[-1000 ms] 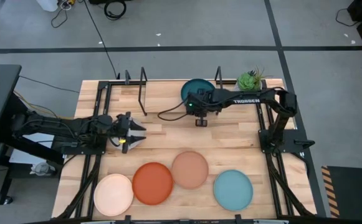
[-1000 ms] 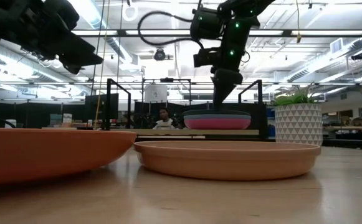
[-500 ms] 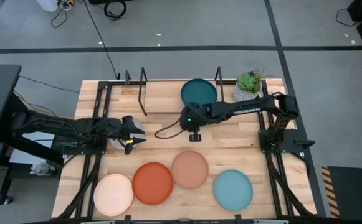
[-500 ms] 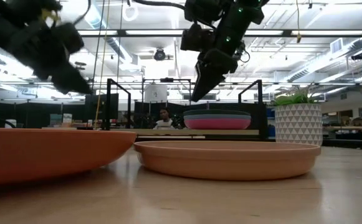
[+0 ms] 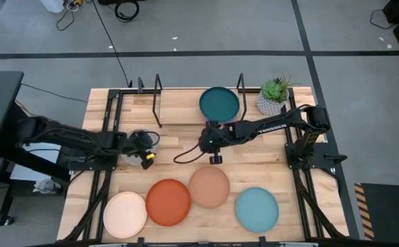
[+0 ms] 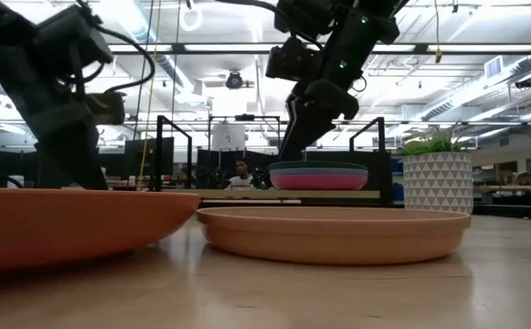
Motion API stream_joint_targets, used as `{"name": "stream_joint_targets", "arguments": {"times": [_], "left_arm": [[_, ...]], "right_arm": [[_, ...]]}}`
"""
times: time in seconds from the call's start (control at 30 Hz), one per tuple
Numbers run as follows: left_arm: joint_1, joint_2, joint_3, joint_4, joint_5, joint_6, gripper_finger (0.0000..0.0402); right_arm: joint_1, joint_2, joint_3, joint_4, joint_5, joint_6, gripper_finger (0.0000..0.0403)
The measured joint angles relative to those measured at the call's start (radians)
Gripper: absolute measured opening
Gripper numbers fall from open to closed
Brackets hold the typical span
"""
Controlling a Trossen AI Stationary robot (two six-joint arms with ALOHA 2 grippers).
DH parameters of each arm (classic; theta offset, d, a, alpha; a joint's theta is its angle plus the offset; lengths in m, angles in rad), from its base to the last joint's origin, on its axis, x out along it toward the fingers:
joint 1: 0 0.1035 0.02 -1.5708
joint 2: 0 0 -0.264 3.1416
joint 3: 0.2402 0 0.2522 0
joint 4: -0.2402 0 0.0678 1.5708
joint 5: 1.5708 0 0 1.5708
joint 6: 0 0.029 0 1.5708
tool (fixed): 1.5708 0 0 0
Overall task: Place and stack plates onto a shelf
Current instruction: Put the gray plate on the shelf
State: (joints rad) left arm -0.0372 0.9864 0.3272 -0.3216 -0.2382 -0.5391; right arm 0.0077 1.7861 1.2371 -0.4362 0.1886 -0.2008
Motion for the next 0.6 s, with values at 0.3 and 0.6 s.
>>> {"name": "stream_joint_targets", "arguments": {"times": [0.3, 0.6], "left_arm": [[-0.029, 0.157, 0.054, 0.030, -0.002, -0.006, 0.0196], [-0.035, 0.256, 0.060, 0.031, -0.049, -0.079, 0.0184]], "right_arm": [[0.006, 0.000, -0.001, -0.008, 0.000, 0.008, 0.0106], [0.010, 0.000, -0.001, -0.005, -0.006, 0.010, 0.0106]]}}
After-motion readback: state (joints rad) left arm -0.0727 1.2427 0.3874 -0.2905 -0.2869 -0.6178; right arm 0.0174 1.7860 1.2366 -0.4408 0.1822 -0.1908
